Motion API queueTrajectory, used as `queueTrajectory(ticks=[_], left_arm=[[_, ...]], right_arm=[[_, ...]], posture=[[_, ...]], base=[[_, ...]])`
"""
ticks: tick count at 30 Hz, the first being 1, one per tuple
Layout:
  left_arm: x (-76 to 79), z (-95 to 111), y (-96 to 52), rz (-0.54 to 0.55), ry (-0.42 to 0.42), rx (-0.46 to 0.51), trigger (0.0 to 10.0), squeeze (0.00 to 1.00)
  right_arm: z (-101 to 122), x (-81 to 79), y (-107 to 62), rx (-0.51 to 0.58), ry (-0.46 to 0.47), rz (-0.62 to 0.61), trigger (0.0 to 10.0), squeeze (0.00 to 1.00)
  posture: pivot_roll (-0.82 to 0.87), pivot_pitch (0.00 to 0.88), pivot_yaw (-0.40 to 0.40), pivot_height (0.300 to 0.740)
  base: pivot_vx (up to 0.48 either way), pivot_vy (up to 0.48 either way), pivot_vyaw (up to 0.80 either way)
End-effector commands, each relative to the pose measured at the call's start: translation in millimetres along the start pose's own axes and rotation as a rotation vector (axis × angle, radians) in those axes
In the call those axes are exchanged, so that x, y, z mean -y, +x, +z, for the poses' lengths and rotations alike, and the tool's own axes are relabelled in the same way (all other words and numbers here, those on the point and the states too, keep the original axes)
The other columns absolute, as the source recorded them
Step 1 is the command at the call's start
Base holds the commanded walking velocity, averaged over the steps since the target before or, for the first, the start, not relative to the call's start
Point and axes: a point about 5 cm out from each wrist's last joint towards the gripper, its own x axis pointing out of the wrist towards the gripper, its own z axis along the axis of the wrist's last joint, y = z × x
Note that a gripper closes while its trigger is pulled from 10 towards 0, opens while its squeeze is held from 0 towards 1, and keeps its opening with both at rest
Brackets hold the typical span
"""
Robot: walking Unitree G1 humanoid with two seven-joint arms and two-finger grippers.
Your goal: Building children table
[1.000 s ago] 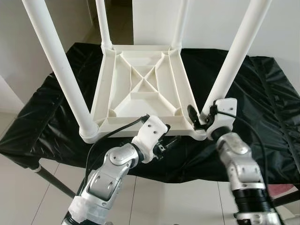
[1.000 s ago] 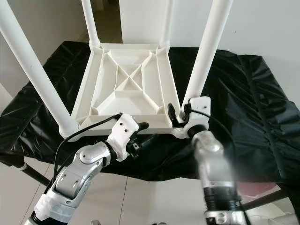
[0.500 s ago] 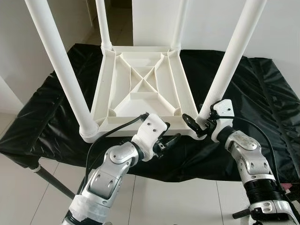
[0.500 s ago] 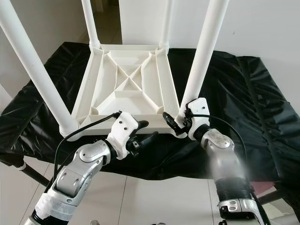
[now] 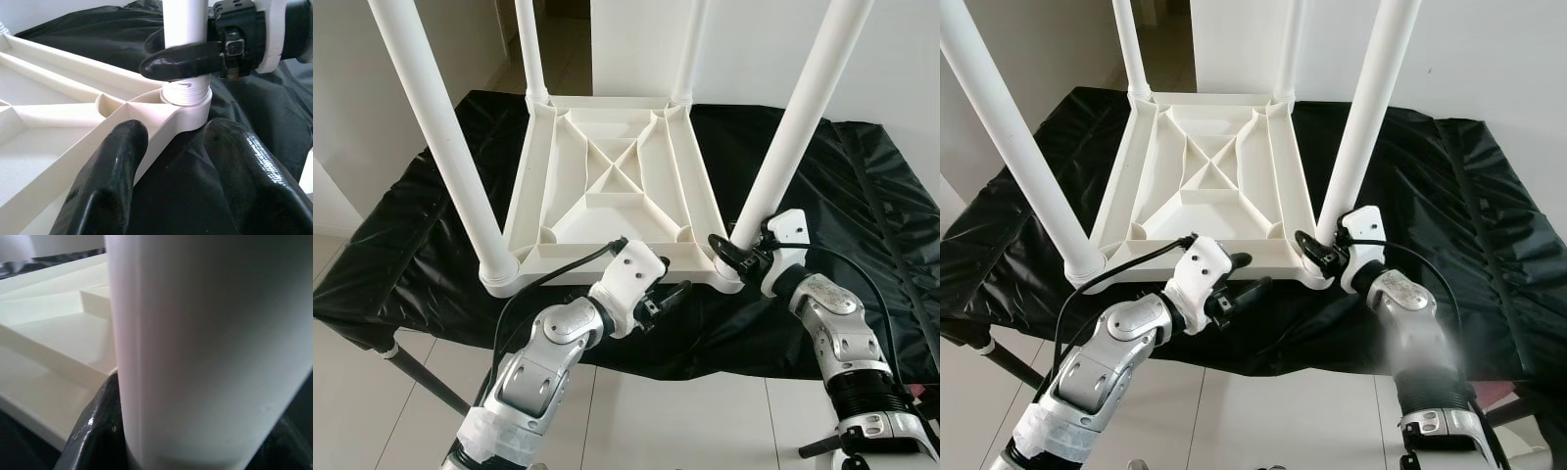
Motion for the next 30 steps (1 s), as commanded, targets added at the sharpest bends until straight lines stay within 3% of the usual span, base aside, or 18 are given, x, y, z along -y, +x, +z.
queueTrajectory(ticks=[1,6,10,15,19,25,30], left_arm=[[-1.6,-4.9,-0.2,0.031,0.006,-0.016,10.0,0.0],[-3.1,-5.0,-0.7,0.036,0.008,-0.018,10.0,0.0],[-2.6,-5.9,-1.0,0.032,0.01,-0.022,10.0,0.0],[-2.2,-6.6,-0.9,0.028,0.012,-0.024,10.0,0.0],[-1.8,-6.6,0.0,0.026,0.012,-0.023,10.0,0.0],[-5.3,-7.1,-1.5,0.065,-0.011,-0.023,10.0,0.0],[-5.1,-7.4,-1.4,0.07,-0.015,-0.021,10.0,0.0]], right_arm=[[-14.3,-2.9,-1.0,-0.078,0.013,-0.074,10.0,0.0],[-13.1,-10.3,0.7,-0.069,0.044,-0.132,10.0,0.0],[-12.6,-25.6,-0.6,-0.085,0.096,-0.336,10.0,0.0],[-12.2,-30.7,-1.9,-0.09,0.111,-0.407,10.0,0.0],[-12.5,-46.9,-5.6,-0.109,0.188,-0.612,10.0,0.0],[-3.2,-66.6,-4.3,-0.07,0.275,-0.707,10.0,0.0],[-1.9,-64.0,-5.5,-0.072,0.258,-0.699,10.0,0.0]], posture=[[-0.03,0.077,-0.014,0.74],[-0.03,0.079,-0.011,0.74],[-0.03,0.076,-0.008,0.74],[-0.04,0.074,-0.007,0.74],[-0.03,0.07,-0.008,0.74],[-0.03,0.065,-0.008,0.74],[-0.03,0.059,-0.012,0.74]], base=[[0.0,0.0,0.0],[0.0,0.0,0.0],[0.0,0.0,0.0],[0.0,0.0,0.0],[0.0,0.0,0.0],[0.0,0.0,0.0],[0.0,0.0,0.0]])
